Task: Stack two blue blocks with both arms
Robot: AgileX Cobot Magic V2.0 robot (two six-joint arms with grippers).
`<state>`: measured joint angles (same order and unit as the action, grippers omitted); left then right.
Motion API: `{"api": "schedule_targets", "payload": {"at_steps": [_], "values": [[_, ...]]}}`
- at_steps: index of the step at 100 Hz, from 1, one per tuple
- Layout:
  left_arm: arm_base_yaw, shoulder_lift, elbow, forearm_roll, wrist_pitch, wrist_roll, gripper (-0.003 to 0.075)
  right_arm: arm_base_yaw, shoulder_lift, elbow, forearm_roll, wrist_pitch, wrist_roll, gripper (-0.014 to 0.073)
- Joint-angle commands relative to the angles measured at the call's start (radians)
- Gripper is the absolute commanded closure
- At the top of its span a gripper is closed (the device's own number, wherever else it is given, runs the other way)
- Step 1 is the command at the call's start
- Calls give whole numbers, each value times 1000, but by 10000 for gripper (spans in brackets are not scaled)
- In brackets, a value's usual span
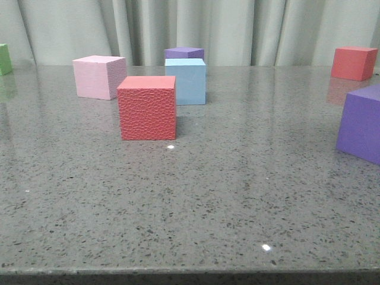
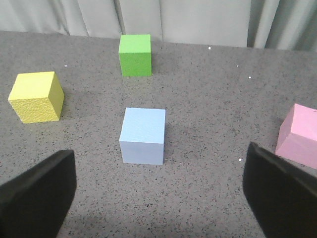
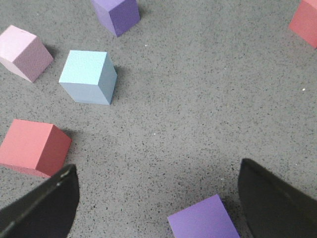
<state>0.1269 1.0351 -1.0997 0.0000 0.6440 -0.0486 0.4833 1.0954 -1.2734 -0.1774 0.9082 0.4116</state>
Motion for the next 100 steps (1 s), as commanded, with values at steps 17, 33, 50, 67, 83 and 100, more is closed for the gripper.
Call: {"api": "schedule_targets", "payload": {"at_steps": [17,33,50,67,83,100], "values": [[-9,224,-269,0,108,4,57,-1,-42,-24,-27,-55,4,-51],[-9,370,-388,0,183,21,57,-1,-45,-24,-28,-45,3,-51],[-9,486,-471,11,225,24,57,-1,-45,-24,-28,-38,3,-51],[16,566,-502,29,241,24,57,-1,-45,-24,-28,-38,3,-51],[44,619,-510,29,235,40,57,-1,-45,-24,-28,-38,3,-51],[44,673,-525,16,219,58,57,-1,-45,-24,-28,-38,3,-51]]}}
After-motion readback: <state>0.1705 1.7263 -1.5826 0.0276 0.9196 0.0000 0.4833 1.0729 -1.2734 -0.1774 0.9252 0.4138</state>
